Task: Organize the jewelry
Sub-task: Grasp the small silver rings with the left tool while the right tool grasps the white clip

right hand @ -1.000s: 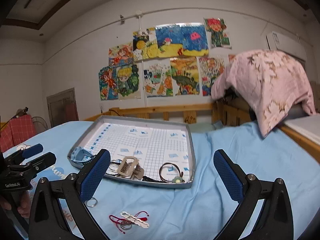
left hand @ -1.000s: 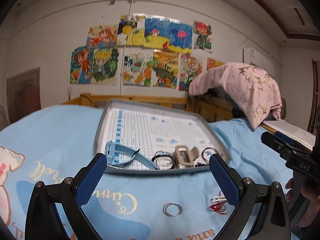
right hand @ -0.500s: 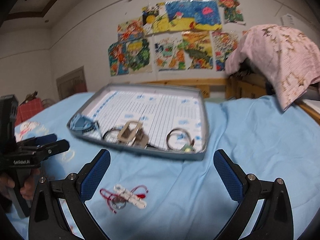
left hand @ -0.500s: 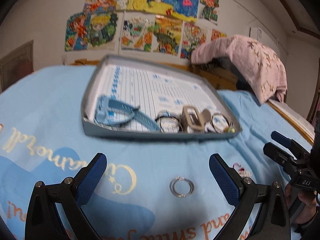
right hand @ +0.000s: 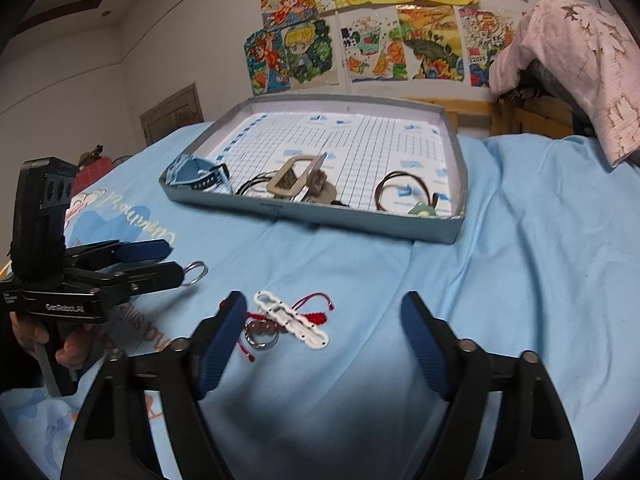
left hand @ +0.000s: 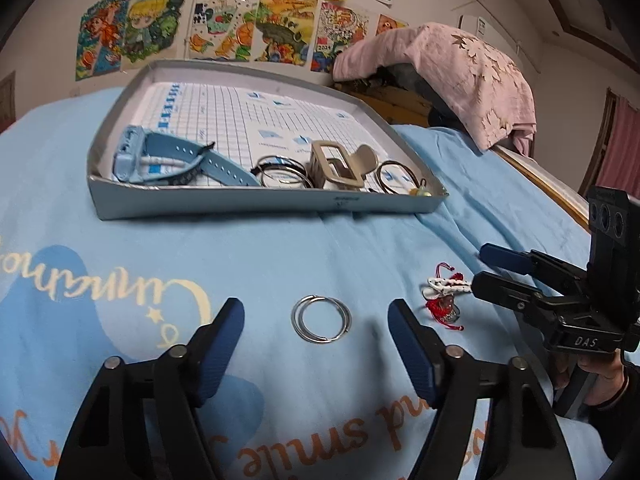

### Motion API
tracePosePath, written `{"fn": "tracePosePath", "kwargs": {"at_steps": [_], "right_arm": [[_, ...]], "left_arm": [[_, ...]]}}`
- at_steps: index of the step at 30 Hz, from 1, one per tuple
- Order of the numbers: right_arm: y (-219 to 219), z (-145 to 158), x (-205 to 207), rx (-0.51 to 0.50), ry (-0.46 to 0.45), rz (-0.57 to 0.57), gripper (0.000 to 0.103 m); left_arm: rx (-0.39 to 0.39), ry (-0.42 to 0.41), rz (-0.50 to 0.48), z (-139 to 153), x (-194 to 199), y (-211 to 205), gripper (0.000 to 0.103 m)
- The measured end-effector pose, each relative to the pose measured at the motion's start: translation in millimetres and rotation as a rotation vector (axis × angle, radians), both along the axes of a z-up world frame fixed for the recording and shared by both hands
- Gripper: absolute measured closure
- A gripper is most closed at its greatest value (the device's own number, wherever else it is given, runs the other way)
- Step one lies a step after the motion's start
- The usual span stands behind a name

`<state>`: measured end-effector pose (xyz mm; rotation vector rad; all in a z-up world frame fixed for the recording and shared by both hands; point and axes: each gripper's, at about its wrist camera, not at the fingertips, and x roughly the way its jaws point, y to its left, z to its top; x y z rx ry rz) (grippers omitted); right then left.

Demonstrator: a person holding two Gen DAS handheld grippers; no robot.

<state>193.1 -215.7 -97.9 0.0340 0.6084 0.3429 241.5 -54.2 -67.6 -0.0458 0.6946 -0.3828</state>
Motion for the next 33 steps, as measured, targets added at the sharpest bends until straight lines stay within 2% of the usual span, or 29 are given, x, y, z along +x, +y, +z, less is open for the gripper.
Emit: {"fn": "tracePosePath", "kwargs": {"at_steps": [1,4,11,16,23,33], "right_arm": [[0.4,-0.5,0.8,0.001,0.007,0.006,0.042],[3.4,-3.4,2.0,-0.001,0.021,0.024,0.044],[14.0,-7.7,0.9,-0.023,0.042,0.061,0.063],[16.4,-9.2,0.1,-0.030,0.057,0.070,0.068],[16.8,-9.1,-3.0,-0.036,0.059,0.073,0.083],[23.6,-11.7,-5.5,-0.075,0.079,0.082,0.085]], "left_arm": [[-0.003,0.005,-0.003,-0.9,0.7,0.3,0.036],[-0.004,0.028,-0.019,-5.0,4.8,-1.3,0.045],[0.019,0.046,-0.050,-8.8,6.9,-9.1,0.061],[0.020,0.053,-0.066,-10.4,7.1,-10.8,0.074],[0.020,0.048,-0.077,-11.4,5.7,-11.6,0.074],[0.011,0.048,-0.076,-11.9,4.8,-9.7,0.074]]}}
